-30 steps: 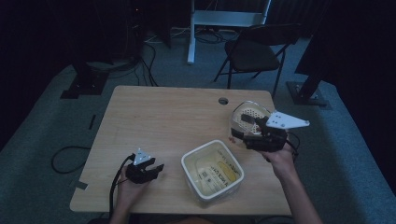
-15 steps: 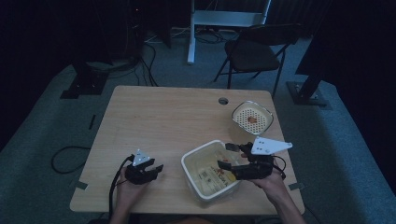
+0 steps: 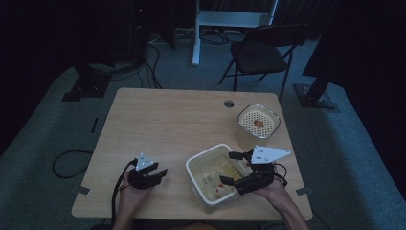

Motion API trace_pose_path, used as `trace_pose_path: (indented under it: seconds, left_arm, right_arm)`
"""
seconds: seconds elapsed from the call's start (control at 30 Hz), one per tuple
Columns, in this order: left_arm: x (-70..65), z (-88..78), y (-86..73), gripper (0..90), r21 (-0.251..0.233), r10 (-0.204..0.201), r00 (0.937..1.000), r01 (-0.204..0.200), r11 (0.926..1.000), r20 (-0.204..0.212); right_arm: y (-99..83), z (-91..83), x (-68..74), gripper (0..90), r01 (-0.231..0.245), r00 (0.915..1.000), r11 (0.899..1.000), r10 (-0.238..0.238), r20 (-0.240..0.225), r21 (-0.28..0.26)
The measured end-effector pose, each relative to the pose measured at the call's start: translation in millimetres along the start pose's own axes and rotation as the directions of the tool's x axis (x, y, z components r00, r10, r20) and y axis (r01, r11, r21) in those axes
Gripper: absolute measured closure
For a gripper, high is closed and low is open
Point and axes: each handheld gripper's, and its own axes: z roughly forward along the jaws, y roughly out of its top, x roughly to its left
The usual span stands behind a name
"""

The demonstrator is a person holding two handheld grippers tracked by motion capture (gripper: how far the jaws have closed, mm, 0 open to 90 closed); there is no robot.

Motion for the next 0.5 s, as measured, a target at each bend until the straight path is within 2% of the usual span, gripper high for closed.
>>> trace_pose_path:
  seconds: [0.17,0.27,0.33,0.4,0.5]
  left_arm:
    - [0.4,0.0,-0.1,51.7,-0.002,-0.006,1.0000,0.006,1.0000,-0.001]
    - [0.8,-0.4,-0.1,51.6,-0.001,-0.004,1.0000,0.004,1.0000,-0.003]
    - [1.2,-0.7,-0.2,51.6,-0.003,-0.007,1.0000,0.007,1.0000,-0.003]
    - [1.7,-1.1,-0.4,51.6,-0.005,-0.011,0.9999,0.011,0.9999,-0.004]
    - [2.8,-1.7,-0.8,51.6,-0.007,-0.014,0.9999,0.014,0.9999,-0.009]
  right_arm:
    - [-0.4,-8.8,-5.5,13.5,0.004,0.9989,0.999,-0.003,0.047,-0.035]
    - [-1.0,-19.1,-11.4,13.9,0.015,0.9927,0.998,-0.008,0.120,-0.062]
    - [-3.2,-27.0,-17.5,14.4,0.011,0.9840,0.997,0.003,0.178,-0.079]
    - [-7.1,-36.1,-25.9,15.0,-0.014,0.9771,0.994,0.037,0.209,-0.110]
    - [-15.9,-49.8,-36.6,15.1,-0.050,0.9562,0.988,0.089,0.279,-0.144]
